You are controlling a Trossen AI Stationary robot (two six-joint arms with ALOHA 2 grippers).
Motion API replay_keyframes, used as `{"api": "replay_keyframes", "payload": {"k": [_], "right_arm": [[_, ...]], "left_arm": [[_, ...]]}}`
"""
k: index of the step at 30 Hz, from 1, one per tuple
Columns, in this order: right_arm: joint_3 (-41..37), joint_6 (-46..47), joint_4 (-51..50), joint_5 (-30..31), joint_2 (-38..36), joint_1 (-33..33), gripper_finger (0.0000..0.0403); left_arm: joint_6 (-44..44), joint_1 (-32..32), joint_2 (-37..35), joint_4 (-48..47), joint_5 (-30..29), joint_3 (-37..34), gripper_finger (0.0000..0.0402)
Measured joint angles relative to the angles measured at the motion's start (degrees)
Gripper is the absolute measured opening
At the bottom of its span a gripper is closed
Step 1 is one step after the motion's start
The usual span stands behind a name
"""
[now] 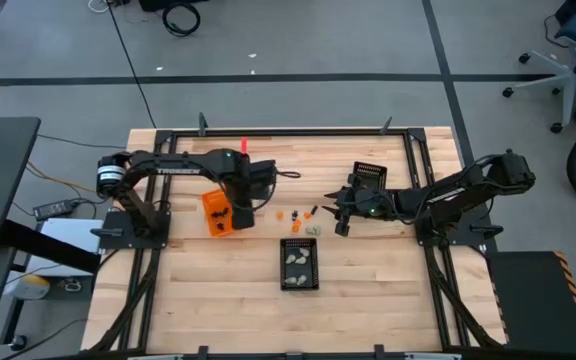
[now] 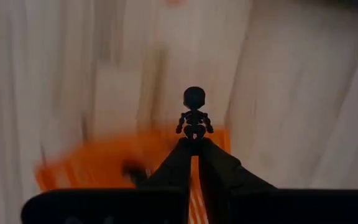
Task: Sort Halloween decoration
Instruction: Put the black skeleton toy into the orange bin, then put the white skull toy into the bottom black bin
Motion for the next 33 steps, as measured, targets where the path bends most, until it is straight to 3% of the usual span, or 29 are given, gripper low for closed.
{"api": "replay_keyframes", "payload": {"k": [4, 10, 19, 27, 33], "right_arm": [[0.0, 0.0, 0.17, -0.02, 0.0, 0.02, 0.0167], [0.0, 0.43, 0.07, -0.13, 0.0, 0.02, 0.0167], [0.0, 0.15, 0.06, -0.14, 0.0, 0.02, 0.0167], [0.0, 0.12, 0.39, -0.15, 0.0, 0.02, 0.0167], [-0.04, 0.5, -0.02, -0.17, 0.0, 0.02, 0.0167]], "left_arm": [[-5.04, 0.02, -0.1, -8.41, -0.51, -0.01, 0.0024], [-8.32, -0.17, -0.08, -10.23, -4.61, 0.01, 0.0035], [-9.39, -0.07, -0.06, -12.73, -5.47, 0.01, 0.0145], [-5.31, -2.43, 0.89, 13.02, -5.71, 0.1, 0.0204], [0.71, -5.1, 5.77, 22.84, -8.99, 0.07, 0.0212]]}}
